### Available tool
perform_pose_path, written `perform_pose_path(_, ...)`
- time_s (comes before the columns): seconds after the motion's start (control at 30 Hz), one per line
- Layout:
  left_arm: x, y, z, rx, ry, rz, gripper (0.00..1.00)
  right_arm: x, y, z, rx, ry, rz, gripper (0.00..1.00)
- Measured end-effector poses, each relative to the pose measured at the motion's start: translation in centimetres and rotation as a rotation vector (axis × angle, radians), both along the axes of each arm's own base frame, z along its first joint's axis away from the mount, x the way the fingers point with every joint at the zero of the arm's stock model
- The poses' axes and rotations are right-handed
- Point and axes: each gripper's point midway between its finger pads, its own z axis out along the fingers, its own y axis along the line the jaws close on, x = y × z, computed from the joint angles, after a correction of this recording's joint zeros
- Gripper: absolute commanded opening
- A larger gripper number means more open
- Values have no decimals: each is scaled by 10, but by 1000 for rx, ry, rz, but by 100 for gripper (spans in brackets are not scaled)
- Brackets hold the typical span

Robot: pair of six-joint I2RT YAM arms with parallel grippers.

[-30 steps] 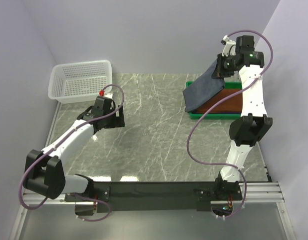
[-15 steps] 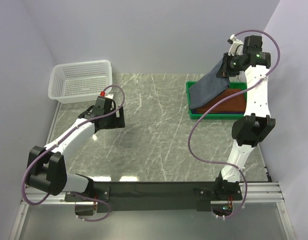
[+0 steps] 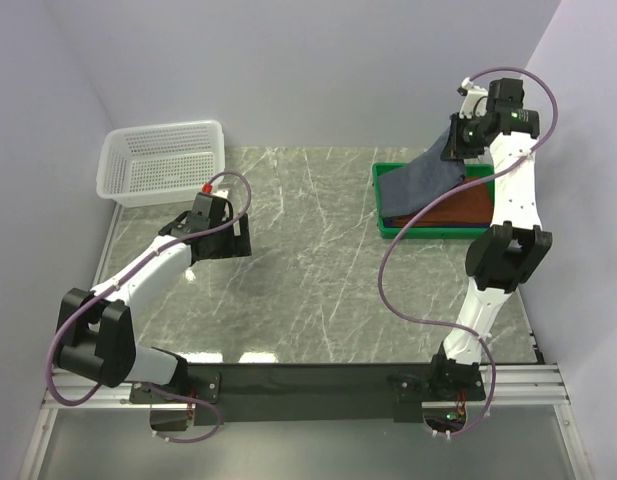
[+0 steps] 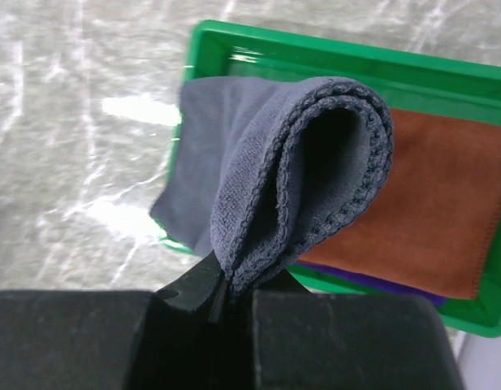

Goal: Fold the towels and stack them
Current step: Neatly place the folded towel into the bin

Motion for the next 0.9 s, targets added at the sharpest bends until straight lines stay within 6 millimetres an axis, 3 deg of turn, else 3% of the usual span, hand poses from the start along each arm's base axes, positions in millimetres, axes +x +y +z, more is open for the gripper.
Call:
perform_pose_path(0.47,-1,-2,-7,-3,24,-9,90,3,-42,-93,-181,162,-113,0)
perform_pose_path(0.9,-1,-2,-10,0,33,-10,89,14,-71,-109,-322,137,-195,0)
